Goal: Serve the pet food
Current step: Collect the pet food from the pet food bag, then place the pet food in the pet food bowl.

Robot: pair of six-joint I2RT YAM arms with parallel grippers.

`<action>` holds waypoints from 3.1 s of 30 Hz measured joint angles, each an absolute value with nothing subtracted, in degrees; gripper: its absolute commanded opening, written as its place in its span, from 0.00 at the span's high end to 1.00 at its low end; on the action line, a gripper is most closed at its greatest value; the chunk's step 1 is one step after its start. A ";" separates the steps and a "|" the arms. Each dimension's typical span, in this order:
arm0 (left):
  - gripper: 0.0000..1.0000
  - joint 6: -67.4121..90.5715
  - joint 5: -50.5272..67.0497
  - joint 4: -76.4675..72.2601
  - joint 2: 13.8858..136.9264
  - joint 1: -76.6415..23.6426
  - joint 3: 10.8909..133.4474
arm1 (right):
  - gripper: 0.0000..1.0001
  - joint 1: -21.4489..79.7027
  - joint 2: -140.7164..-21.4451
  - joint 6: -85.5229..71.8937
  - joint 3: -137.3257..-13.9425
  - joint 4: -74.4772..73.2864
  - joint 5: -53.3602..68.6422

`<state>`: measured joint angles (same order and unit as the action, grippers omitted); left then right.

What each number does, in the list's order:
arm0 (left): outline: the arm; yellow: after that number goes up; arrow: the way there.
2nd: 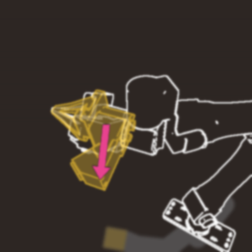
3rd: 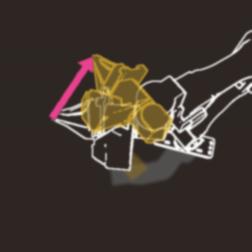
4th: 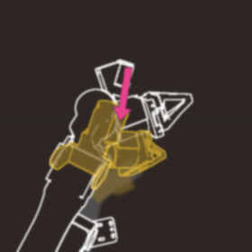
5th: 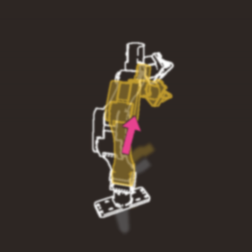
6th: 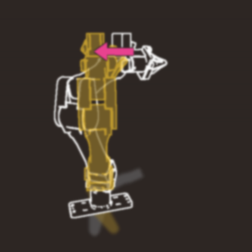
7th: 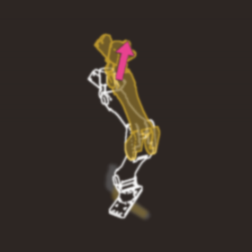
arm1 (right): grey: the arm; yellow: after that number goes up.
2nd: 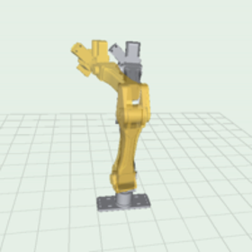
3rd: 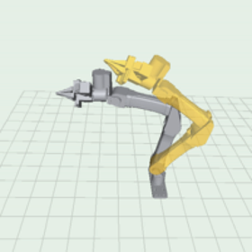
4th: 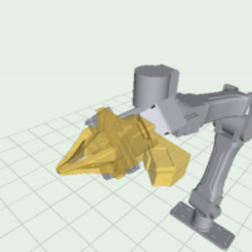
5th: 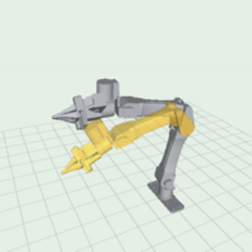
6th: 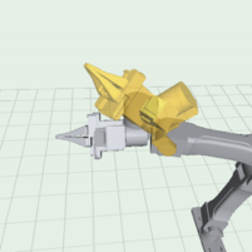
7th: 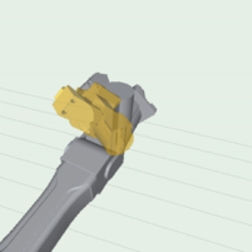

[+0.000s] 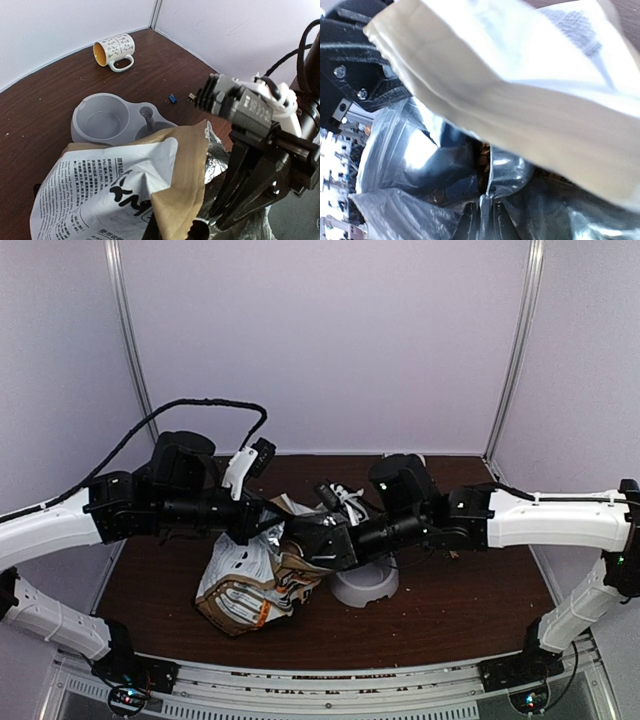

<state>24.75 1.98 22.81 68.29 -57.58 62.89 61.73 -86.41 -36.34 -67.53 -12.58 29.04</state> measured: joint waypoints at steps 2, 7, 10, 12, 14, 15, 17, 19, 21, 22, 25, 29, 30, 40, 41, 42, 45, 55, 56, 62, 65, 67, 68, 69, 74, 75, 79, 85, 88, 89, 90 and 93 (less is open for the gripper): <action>1.00 24.75 1.41 22.83 67.61 -57.58 62.59 | 1.00 61.10 -84.82 -38.79 -65.69 -11.09 29.15; 1.00 24.40 0.58 22.98 66.11 -57.58 61.84 | 1.00 59.37 -81.73 -44.62 -61.56 -6.31 29.50; 1.00 23.92 0.21 23.00 65.23 -57.56 61.36 | 1.00 58.54 -79.79 -47.53 -59.22 -4.19 29.56; 1.00 23.57 0.19 23.31 64.99 -57.45 61.36 | 1.00 58.06 -78.59 -48.90 -58.39 -3.49 29.32; 1.00 23.27 0.19 23.66 64.73 -57.36 61.36 | 1.00 57.78 -77.62 -49.91 -58.02 -3.18 28.71; 1.00 23.14 0.14 23.77 64.62 -57.36 61.36 | 1.00 57.65 -77.17 -50.43 -57.87 -3.11 28.40; 1.00 22.98 0.01 23.97 64.49 -57.32 61.36 | 1.00 57.39 -76.53 -51.27 -57.49 -3.14 27.97; 1.00 22.79 -0.23 24.05 64.38 -57.32 61.36 | 1.00 57.08 -76.09 -51.94 -57.10 -3.09 27.81; 1.00 22.61 -0.58 24.08 64.36 -57.32 61.36 | 1.00 56.82 -75.77 -52.36 -56.73 -3.05 27.77; 1.00 22.52 -0.75 24.08 64.36 -57.32 61.36 | 1.00 56.71 -75.59 -52.53 -56.60 -3.11 27.75; 1.00 22.11 -1.41 24.14 64.27 -57.32 61.36 | 1.00 56.45 -74.85 -52.97 -56.31 -3.18 27.62; 1.00 21.45 -2.00 24.25 64.25 -57.32 61.36 | 1.00 55.90 -73.41 -53.23 -55.92 -3.60 27.57; 1.00 21.30 -2.22 24.27 64.25 -57.32 61.36 | 1.00 55.79 -73.03 -53.28 -55.92 -3.81 27.55; 1.00 19.40 -2.79 24.58 64.05 -57.32 61.36 | 1.00 55.40 -71.37 -53.21 -55.92 -6.04 27.07; 1.00 19.35 -2.92 24.62 64.01 -57.32 61.36 | 1.00 55.33 -71.31 -53.21 -55.92 -6.17 27.07; 1.00 19.33 -3.22 24.64 64.01 -57.32 61.36 | 1.00 55.20 -71.13 -53.19 -55.92 -6.39 27.07; 1.00 19.20 -4.10 24.71 63.94 -57.34 61.36 | 1.00 54.85 -70.22 -52.99 -55.94 -7.05 27.11; 1.00 16.82 -4.71 24.99 63.68 -57.34 61.36 | 1.00 54.17 -67.29 -52.90 -55.99 -7.55 27.33; 1.00 16.64 -4.73 25.02 63.68 -57.34 61.36 | 1.00 54.15 -67.33 -52.90 -55.99 -7.49 27.64; 1.00 17.54 -8.27 26.28 63.68 -57.43 61.82 | 1.00 53.87 -67.55 -52.97 -55.99 -6.31 29.89; 1.00 19.07 -10.52 27.59 63.57 -57.12 62.41 | 1.00 53.84 -67.46 -53.39 -55.99 -5.23 31.09; 1.00 19.64 -11.07 27.81 63.35 -56.86 62.41 | 1.00 53.82 -67.26 -53.91 -55.99 -4.60 31.57; 1.00 19.73 -11.14 27.92 63.26 -56.82 62.41 | 1.00 53.76 -67.13 -54.30 -55.99 -4.25 31.81; 1.00 19.84 -11.11 27.92 63.20 -56.73 62.41 | 1.00 53.65 -67.00 -54.68 -55.99 -3.77 32.10; 1.00 19.86 -11.11 27.92 63.18 -56.71 62.41 | 1.00 53.28 -66.74 -56.86 -55.96 -1.39 32.56; 1.00 19.86 -11.11 27.92 63.18 -56.69 62.41 | 1.00 53.25 -66.63 -57.17 -55.96 -1.13 32.58; 1.00 19.90 -11.38 27.99 63.20 -56.66 62.48 | 1.00 53.12 -65.58 -58.85 -55.66 0.32 32.60; 1.00 20.51 -11.86 28.01 63.18 -56.55 62.48 | 1.00 52.31 -62.52 -62.78 -52.47 5.98 32.60; 1.00 20.78 -11.86 28.01 63.18 -56.18 62.50 | 1.00 52.18 -62.11 -65.12 -50.39 9.74 32.60; 1.00 20.93 -11.84 28.01 63.18 -56.05 62.50 | 1.00 52.18 -62.11 -65.93 -49.78 10.85 32.60; 1.00 20.97 -11.84 28.03 63.18 -55.94 62.50 | 1.00 52.18 -62.11 -66.37 -49.34 11.53 32.60; 1.00 21.17 -11.79 28.05 63.18 -55.72 62.50 | 1.00 52.14 -61.91 -67.11 -48.95 12.10 32.38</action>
